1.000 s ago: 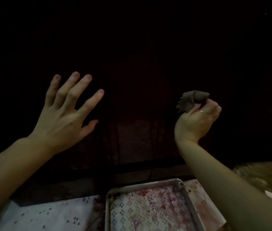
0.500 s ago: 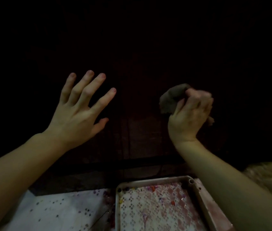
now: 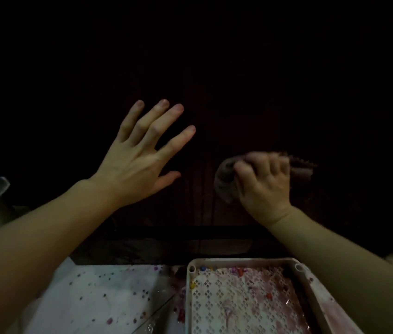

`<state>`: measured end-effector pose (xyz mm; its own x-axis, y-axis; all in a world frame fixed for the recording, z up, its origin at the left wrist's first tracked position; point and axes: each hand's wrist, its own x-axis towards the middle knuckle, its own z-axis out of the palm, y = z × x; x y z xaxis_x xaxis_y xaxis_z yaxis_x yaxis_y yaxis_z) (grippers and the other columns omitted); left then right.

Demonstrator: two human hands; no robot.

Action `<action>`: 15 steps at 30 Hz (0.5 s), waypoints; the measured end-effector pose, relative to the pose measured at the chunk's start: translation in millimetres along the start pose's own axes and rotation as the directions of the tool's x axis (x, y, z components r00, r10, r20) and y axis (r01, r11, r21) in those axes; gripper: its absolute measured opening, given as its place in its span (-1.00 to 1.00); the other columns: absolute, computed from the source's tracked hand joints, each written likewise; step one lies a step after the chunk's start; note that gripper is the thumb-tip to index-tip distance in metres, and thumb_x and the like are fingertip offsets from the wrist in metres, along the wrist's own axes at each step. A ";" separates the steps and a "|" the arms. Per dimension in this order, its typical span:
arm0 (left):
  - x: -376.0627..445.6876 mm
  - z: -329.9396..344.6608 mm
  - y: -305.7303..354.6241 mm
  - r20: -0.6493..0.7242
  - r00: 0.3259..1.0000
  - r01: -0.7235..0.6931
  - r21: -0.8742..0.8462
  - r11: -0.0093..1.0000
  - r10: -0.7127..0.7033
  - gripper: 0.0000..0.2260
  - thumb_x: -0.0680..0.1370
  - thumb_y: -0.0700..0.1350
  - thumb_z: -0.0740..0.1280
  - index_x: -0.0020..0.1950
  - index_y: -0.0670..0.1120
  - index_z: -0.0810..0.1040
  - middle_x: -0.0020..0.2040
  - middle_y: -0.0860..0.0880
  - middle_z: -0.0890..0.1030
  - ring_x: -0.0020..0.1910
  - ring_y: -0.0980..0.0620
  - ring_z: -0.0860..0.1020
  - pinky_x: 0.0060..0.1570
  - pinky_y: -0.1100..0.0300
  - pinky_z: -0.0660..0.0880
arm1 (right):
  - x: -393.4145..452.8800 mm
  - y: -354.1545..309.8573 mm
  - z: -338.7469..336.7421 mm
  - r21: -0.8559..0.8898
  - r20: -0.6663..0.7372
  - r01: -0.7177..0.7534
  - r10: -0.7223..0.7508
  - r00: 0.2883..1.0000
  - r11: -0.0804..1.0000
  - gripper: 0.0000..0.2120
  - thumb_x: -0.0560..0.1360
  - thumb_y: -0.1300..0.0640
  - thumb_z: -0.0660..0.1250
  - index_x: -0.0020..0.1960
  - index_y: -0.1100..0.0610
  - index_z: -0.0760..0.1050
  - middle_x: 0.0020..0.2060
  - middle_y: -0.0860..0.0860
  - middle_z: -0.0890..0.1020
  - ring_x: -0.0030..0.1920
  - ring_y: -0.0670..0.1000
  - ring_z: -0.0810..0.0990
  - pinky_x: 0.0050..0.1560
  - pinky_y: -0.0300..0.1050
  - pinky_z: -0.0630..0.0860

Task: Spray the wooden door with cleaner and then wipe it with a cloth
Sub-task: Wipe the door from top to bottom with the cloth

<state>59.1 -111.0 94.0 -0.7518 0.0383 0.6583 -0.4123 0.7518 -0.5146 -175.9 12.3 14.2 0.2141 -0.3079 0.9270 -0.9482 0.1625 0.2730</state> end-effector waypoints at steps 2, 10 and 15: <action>-7.8 -2.6 -6.0 0.022 1.000 -0.009 0.009 1.000 0.009 -0.17 0.36 0.16 0.50 0.51 -0.05 0.22 0.49 -0.20 0.11 0.51 -0.21 0.09 0.49 -0.20 -0.04 | -17.7 -3.3 -0.9 0.000 0.081 0.092 -0.091 0.993 0.996 -0.78 0.44 0.18 0.37 0.02 0.09 0.40 -0.03 0.08 0.38 -0.12 0.14 0.37 -0.15 0.02 0.24; -37.0 -7.0 -25.9 0.099 0.995 -0.020 0.013 1.000 0.019 -0.12 0.29 0.19 0.49 0.51 -0.06 0.22 0.50 -0.20 0.12 0.51 -0.22 0.09 0.49 -0.21 -0.05 | 80.9 -31.3 8.9 0.030 -0.177 -0.059 0.063 0.982 0.998 -0.89 0.53 0.13 0.29 0.02 0.07 0.37 -0.04 0.04 0.34 -0.10 0.12 0.36 -0.12 0.03 0.26; -47.4 -12.1 -37.0 0.134 0.991 -0.035 0.047 0.998 0.028 -0.10 0.30 0.22 0.51 0.52 -0.06 0.22 0.51 -0.22 0.10 0.51 -0.21 0.10 0.48 -0.23 -0.01 | 16.6 -36.2 13.7 0.071 0.057 0.292 -0.296 0.953 0.954 -0.78 0.39 0.17 0.41 0.00 0.09 0.46 -0.08 0.11 0.56 -0.12 0.14 0.39 -0.14 0.02 0.26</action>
<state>116.2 -132.6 88.5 -0.8252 -0.0288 0.5642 -0.4095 0.7186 -0.5621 -141.2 -11.5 16.2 0.4715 -0.3953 0.7883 -0.8586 -0.0017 0.5127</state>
